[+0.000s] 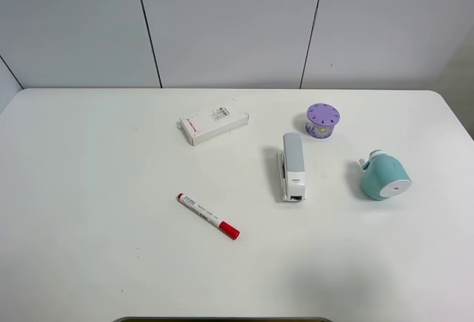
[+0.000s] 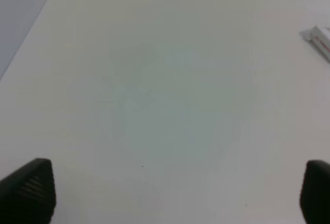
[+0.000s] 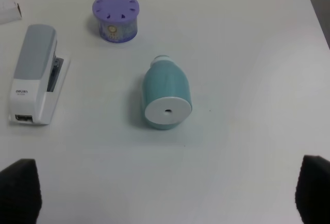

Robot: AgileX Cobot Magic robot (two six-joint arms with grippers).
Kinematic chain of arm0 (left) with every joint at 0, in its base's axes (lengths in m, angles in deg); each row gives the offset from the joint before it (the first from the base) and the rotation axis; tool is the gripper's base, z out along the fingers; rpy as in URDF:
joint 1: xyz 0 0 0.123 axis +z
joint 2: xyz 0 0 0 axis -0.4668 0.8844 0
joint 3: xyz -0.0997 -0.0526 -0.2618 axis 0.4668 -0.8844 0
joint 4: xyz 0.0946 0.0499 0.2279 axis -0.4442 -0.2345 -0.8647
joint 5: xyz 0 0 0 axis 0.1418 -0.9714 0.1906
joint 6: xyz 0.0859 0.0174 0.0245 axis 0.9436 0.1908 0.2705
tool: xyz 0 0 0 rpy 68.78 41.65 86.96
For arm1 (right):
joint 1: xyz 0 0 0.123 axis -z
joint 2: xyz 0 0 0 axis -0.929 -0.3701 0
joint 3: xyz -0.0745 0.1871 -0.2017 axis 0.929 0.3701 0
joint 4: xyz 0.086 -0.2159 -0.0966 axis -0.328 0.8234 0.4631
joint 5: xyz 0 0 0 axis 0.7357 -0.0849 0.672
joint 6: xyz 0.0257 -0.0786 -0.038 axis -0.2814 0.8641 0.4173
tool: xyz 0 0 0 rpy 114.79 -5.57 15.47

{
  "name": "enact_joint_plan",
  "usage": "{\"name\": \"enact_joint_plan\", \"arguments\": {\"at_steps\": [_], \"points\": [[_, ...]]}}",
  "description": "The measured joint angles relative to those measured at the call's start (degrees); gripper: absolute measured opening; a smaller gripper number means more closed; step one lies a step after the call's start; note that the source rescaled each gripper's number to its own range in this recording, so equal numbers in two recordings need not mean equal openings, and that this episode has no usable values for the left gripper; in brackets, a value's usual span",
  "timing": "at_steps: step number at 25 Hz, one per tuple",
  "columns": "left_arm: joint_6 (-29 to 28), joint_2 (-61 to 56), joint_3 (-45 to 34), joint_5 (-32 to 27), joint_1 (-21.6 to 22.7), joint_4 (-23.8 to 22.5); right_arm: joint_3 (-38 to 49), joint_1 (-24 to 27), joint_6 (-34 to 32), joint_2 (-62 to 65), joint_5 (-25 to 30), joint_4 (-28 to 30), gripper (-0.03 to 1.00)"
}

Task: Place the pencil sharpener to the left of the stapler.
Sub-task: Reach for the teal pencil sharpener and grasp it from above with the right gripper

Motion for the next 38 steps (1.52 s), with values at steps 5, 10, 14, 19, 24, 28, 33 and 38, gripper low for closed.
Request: {"name": "enact_joint_plan", "arguments": {"at_steps": [5, 10, 14, 19, 24, 28, 33, 38], "points": [[0.0, 0.0, 0.0, 0.0, 0.0, 0.0, 0.0, 0.0, 0.0, 0.0, 0.0, 0.0, 1.00], [0.0, 0.0, 0.0, 0.0, 0.0, 0.0, 0.0, 0.0, 0.0, 0.0, 0.0, 0.0, 1.00], [0.0, 0.0, 0.0, 0.0, 0.0, 0.0, 0.0, 0.0, 0.0, 0.0, 0.0, 0.0, 1.00], [0.0, 0.0, 0.0, 0.0, 0.0, 0.0, 0.0, 0.0, 0.0, 0.0, 0.0, 0.0, 1.00], [0.0, 0.0, 0.0, 0.0, 0.0, 0.0, 0.0, 0.0, 0.0, 0.0, -0.1, 0.0, 1.00], [0.0, 0.0, 0.0, 0.0, 0.0, 0.0, 0.0, 0.0, 0.0, 0.0, -0.1, 0.0, 1.00], [0.0, 0.0, 0.0, 0.0, 0.0, 0.0, 0.0, 0.0, -1.2, 0.0, -0.1, -0.4, 1.00], [0.0, 0.0, 0.0, 0.0, 0.0, 0.0, -0.3, 0.0, -3.1, 0.0, -0.1, -0.8, 1.00]]}}
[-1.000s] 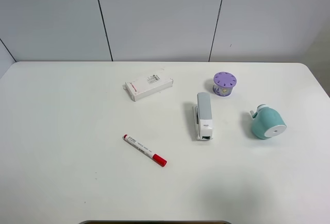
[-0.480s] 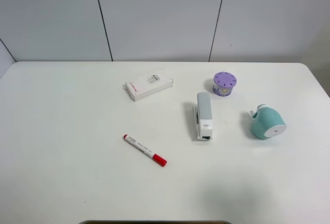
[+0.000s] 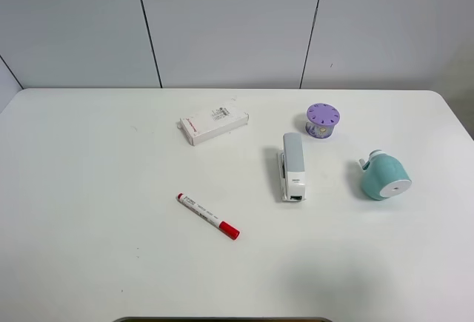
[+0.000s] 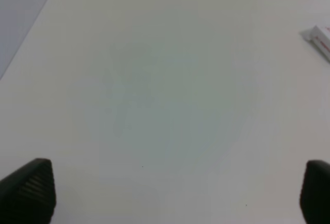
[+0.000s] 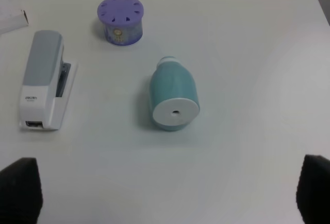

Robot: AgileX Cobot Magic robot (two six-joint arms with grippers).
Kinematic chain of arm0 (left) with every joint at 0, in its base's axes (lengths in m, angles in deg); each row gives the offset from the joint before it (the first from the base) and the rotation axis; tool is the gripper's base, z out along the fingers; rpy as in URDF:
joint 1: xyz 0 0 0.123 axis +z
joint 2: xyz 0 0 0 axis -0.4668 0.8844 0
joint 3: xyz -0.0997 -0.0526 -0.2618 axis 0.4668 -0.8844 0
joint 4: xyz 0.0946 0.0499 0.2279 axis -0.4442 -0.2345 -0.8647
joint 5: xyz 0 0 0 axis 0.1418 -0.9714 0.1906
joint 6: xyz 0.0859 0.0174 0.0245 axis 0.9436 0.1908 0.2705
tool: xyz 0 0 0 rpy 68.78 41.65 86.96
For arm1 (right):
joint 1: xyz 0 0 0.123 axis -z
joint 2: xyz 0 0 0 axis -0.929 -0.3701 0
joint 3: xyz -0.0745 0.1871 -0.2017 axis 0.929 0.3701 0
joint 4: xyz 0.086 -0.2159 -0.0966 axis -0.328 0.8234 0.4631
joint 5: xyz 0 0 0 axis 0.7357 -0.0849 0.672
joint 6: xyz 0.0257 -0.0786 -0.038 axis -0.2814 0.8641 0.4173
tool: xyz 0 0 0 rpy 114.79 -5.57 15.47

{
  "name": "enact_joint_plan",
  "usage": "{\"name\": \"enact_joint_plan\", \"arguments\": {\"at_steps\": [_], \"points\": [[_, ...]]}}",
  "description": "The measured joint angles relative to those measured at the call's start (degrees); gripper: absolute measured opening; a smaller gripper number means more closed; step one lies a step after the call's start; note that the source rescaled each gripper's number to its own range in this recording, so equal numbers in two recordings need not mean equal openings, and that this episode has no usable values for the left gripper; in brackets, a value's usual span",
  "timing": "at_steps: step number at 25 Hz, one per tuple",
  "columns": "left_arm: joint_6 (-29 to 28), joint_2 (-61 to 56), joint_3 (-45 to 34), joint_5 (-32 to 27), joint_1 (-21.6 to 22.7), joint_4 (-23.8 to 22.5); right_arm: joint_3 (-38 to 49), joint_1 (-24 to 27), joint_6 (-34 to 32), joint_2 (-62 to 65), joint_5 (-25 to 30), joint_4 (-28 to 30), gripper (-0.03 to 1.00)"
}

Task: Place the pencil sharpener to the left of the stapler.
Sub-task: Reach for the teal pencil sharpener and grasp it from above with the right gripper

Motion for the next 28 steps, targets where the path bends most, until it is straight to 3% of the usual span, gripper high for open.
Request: {"name": "enact_joint_plan", "arguments": {"at_steps": [11, 28], "points": [[0.0, 0.0, 0.0, 0.0, 0.0, 0.0, -7.0, 0.0, -4.1, -13.7, 0.8, 2.5, 1.00], [0.0, 0.0, 0.0, 0.0, 0.0, 0.0, -22.5, 0.0, -4.8, -50.0, 1.8, 4.1, 1.00]]}}
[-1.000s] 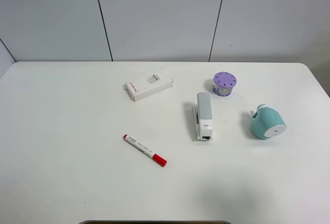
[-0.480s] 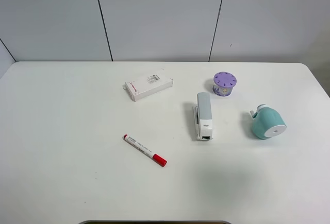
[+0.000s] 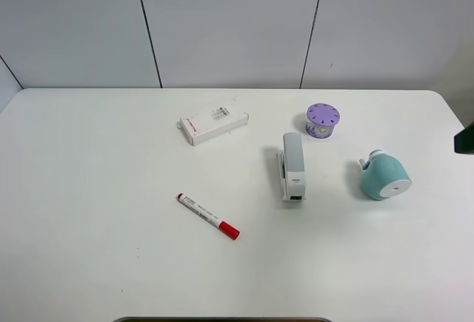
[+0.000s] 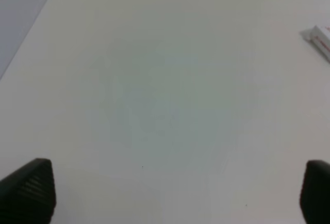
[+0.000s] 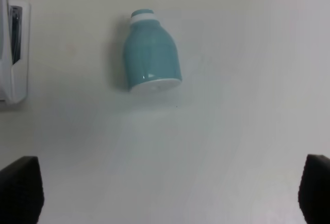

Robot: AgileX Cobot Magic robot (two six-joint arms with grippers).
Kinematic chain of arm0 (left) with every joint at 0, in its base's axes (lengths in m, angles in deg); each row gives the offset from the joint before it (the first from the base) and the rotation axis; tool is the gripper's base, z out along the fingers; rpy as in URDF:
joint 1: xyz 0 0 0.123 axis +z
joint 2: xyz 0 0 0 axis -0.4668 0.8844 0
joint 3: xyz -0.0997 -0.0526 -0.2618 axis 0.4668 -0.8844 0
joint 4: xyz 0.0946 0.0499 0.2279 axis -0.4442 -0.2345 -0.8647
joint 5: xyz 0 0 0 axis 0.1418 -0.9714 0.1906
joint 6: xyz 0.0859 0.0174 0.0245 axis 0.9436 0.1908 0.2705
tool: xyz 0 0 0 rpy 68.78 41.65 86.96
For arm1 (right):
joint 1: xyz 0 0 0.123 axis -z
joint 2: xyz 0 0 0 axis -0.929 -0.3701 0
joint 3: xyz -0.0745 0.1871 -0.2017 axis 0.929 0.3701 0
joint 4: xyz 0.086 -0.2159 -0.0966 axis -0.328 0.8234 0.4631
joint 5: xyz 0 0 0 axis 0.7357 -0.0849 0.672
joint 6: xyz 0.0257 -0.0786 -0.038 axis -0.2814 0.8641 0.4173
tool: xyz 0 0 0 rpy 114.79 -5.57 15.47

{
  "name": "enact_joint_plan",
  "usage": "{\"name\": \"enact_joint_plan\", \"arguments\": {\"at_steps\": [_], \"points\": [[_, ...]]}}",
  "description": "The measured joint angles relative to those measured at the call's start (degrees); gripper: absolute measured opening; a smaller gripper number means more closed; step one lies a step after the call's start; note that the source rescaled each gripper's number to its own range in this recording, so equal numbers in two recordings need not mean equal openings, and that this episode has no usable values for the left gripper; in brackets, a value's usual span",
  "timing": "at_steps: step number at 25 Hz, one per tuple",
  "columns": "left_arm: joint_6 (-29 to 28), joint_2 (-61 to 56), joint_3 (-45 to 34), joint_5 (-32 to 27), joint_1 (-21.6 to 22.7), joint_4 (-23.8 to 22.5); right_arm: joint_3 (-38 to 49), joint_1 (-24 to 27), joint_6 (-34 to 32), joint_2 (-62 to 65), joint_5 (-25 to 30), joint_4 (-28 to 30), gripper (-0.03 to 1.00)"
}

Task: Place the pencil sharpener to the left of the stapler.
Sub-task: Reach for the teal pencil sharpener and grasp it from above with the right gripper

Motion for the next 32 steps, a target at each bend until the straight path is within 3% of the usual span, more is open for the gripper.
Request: {"name": "enact_joint_plan", "arguments": {"at_steps": [6, 11, 20, 32], "points": [[0.0, 0.0, 0.0, 0.0, 0.0, 0.0, -5.2, 0.1, 1.1, -11.4, 1.0, 0.1, 1.00], [0.0, 0.0, 0.0, 0.0, 0.0, 0.0, -5.5, 3.0, 4.4, -18.3, 0.3, -0.1, 1.00], [0.0, 0.0, 0.0, 0.0, 0.0, 0.0, -5.6, 3.8, 5.5, -27.5, -8.5, -1.1, 1.00], [0.0, 0.0, 0.0, 0.0, 0.0, 0.0, -5.7, 0.9, 6.6, -41.3, -13.4, -3.3, 1.00]]}}
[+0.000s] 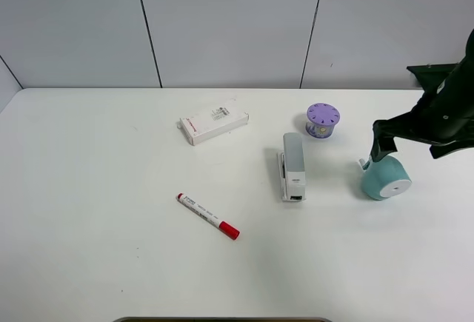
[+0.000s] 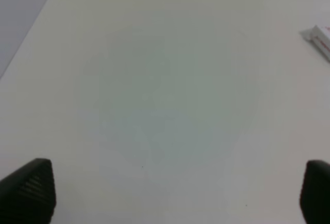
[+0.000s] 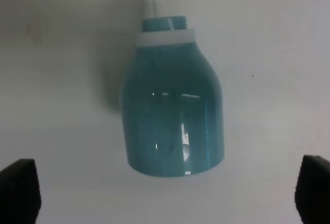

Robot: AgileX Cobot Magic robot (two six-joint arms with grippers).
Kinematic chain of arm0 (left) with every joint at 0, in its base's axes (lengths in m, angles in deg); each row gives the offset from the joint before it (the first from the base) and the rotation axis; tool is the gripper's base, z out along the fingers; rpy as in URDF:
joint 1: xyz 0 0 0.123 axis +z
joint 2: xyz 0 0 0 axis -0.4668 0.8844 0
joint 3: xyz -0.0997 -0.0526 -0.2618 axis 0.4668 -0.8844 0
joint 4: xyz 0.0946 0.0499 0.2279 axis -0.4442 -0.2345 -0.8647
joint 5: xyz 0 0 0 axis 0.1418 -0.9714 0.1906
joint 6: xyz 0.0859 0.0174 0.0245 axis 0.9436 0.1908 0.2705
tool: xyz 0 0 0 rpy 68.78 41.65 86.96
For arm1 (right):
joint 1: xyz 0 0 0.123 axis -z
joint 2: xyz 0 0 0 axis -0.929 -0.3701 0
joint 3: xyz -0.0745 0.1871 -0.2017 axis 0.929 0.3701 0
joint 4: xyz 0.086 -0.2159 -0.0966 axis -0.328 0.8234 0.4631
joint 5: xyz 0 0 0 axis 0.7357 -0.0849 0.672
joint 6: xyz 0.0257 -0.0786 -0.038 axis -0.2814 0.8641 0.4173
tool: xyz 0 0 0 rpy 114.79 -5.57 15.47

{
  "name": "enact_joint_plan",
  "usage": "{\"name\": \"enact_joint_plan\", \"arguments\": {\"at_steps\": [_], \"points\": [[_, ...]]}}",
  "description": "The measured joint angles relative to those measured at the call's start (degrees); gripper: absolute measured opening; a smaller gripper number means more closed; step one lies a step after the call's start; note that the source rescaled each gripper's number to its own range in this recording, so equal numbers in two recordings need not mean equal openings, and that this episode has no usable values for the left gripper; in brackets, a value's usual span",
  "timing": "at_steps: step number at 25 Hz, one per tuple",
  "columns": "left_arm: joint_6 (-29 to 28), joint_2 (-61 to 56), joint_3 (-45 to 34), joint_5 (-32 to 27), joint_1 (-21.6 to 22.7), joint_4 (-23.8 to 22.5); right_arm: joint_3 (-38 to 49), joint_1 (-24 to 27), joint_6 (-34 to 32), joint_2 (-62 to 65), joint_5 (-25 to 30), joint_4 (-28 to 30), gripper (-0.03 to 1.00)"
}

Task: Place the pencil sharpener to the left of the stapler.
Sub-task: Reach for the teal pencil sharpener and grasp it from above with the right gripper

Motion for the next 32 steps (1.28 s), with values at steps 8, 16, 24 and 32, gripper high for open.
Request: {"name": "enact_joint_plan", "arguments": {"at_steps": [8, 16, 24, 32], "points": [[0.0, 0.0, 0.0, 0.0, 0.0, 0.0, -0.1, -0.1, 0.0, -5.3, -2.4, 0.0, 1.00], [0.0, 0.0, 0.0, 0.0, 0.0, 0.0, 0.0, -0.1, 0.0, -9.6, -5.4, 0.0, 1.00], [0.0, 0.0, 0.0, 0.0, 0.0, 0.0, 0.0, -0.1, 0.0, -15.0, -7.3, 0.0, 1.00], [0.0, 0.0, 0.0, 0.0, 0.0, 0.0, 0.0, -0.1, 0.0, -18.6, -8.4, 0.0, 1.00]]}}
